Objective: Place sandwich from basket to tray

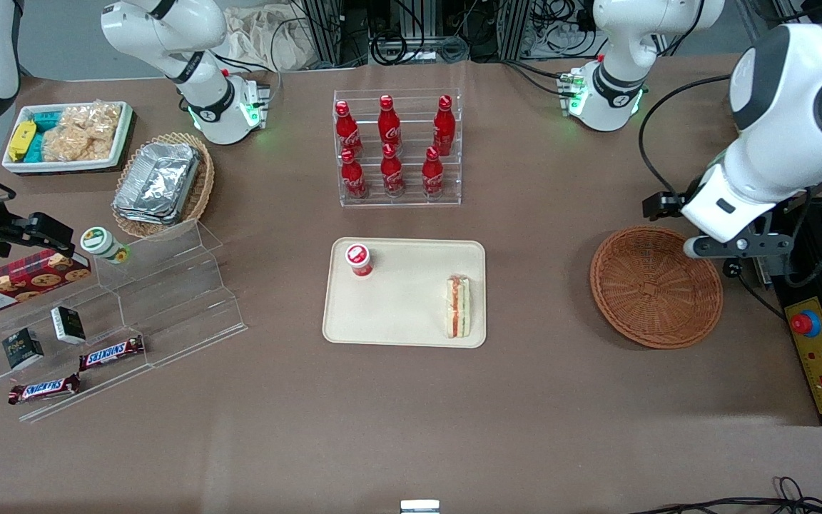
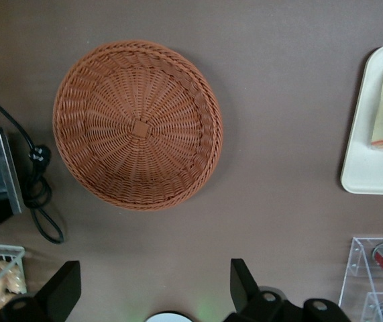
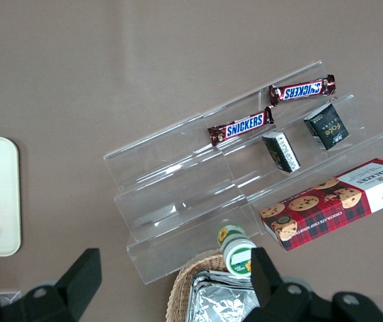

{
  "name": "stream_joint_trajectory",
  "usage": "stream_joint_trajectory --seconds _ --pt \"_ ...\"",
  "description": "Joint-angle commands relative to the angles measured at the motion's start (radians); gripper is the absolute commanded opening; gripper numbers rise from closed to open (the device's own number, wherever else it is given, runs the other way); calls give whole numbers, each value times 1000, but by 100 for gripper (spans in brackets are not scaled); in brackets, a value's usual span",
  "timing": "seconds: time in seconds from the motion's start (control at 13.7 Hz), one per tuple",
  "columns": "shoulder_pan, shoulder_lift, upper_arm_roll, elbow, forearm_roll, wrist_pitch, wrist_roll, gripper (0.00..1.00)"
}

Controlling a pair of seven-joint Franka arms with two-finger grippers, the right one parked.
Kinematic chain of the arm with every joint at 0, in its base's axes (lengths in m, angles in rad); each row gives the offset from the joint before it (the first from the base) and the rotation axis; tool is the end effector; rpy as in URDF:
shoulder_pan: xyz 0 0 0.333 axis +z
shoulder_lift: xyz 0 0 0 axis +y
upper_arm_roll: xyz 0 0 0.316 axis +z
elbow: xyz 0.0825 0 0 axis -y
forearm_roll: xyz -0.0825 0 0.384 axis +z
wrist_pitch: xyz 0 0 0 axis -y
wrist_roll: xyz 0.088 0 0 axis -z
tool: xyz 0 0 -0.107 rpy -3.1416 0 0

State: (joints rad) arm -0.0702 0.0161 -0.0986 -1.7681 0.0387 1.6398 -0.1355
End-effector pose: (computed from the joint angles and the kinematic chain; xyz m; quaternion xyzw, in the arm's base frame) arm 0.5449 -0.0886 0.5285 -0.9970 0.0194 0.0685 0.0291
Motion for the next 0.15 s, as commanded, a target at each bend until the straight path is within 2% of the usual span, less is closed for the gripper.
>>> stream_joint_trajectory --seconds 0.0,0.07 --pt "3 56 -4 103 3 -24 37 100" --pt "7 94 -7 155 3 -49 37 100"
